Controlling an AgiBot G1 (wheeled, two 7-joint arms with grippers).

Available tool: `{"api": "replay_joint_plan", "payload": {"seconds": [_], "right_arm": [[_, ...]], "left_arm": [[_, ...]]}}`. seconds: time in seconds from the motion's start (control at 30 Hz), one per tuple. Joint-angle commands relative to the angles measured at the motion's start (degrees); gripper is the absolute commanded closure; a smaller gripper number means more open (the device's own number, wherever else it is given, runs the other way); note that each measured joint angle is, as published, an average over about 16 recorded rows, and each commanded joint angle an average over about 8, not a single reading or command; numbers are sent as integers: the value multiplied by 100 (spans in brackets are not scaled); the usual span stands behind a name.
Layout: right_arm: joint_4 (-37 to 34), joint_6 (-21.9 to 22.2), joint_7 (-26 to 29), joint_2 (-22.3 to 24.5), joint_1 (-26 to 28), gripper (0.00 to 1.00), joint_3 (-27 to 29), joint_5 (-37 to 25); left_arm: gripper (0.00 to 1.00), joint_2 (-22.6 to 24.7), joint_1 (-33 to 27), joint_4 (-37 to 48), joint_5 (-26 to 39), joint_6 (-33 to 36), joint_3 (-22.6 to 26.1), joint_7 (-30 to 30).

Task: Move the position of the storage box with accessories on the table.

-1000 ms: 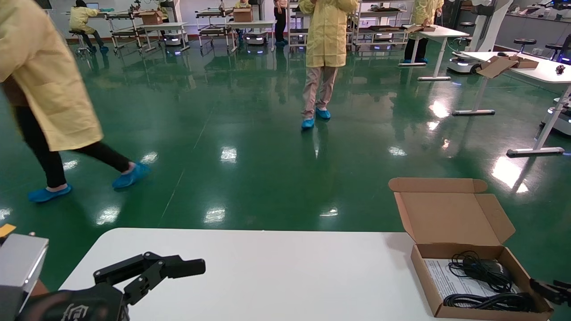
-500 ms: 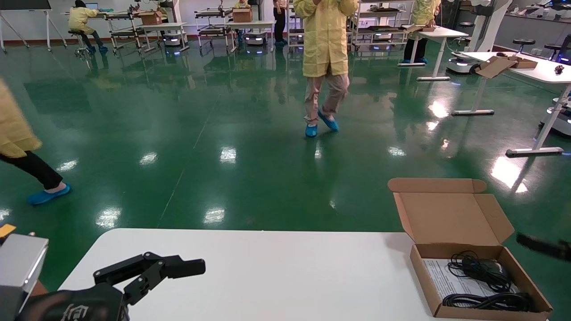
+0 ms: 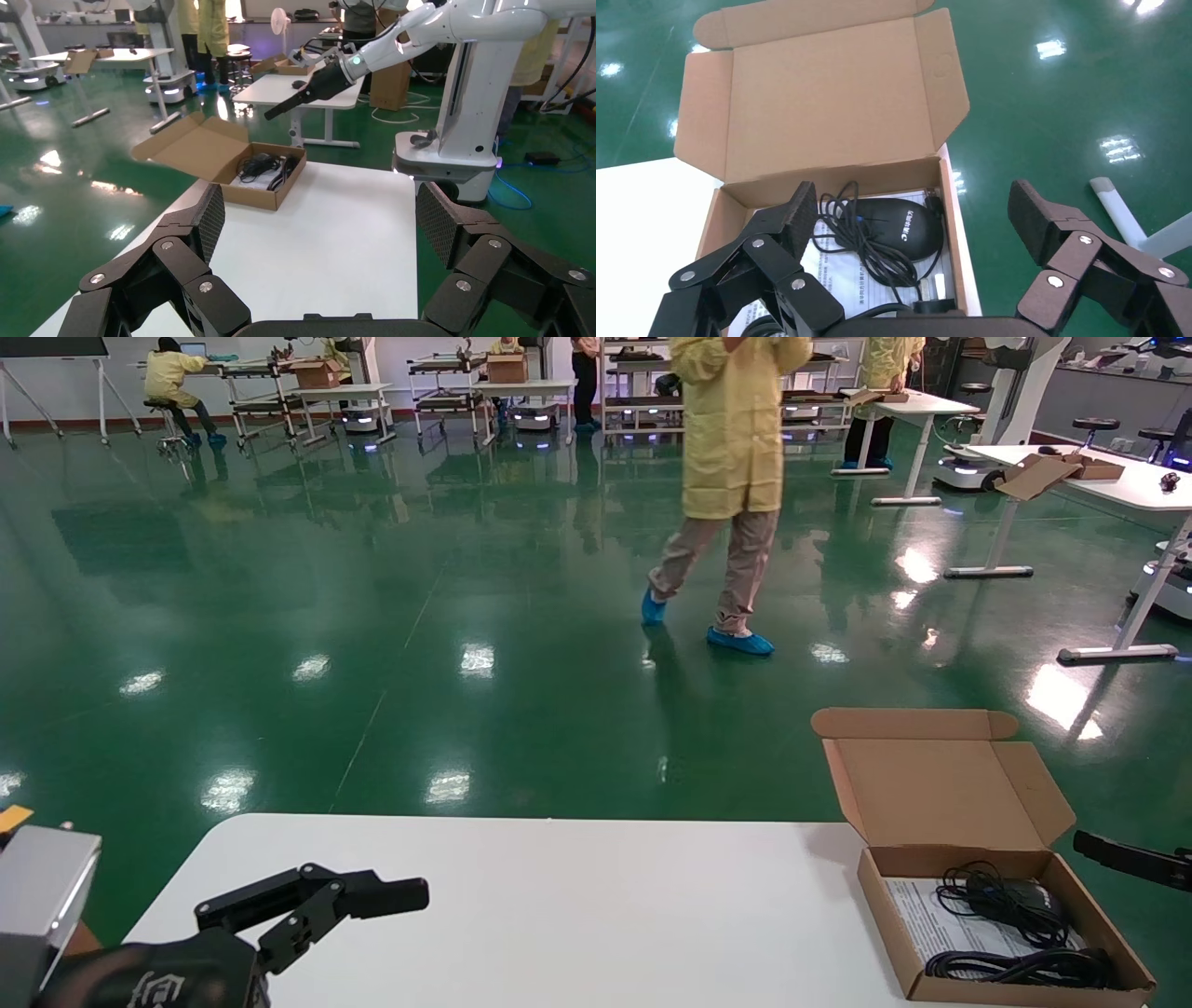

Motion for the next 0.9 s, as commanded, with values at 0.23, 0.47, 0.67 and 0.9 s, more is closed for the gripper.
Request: {"api": "replay_joint_plan", "payload": {"seconds": [0.23, 0.47, 0.67, 0.9], "right_arm": [[468, -235, -76, 59, -214, 0, 215, 60], [1317, -710, -194, 178, -591, 0, 626, 200], [2039, -1115, -294, 279, -911, 0, 976, 318], [2873, -1583, -410, 397, -1281, 0, 1379, 455]], "left_arm": [[0, 0, 0, 0, 0, 0, 0, 0], [0, 0, 0, 0, 0, 0, 0, 0], [0, 0, 0, 0, 0, 0, 0, 0], [0, 0, 0, 0, 0, 0, 0, 0]]}}
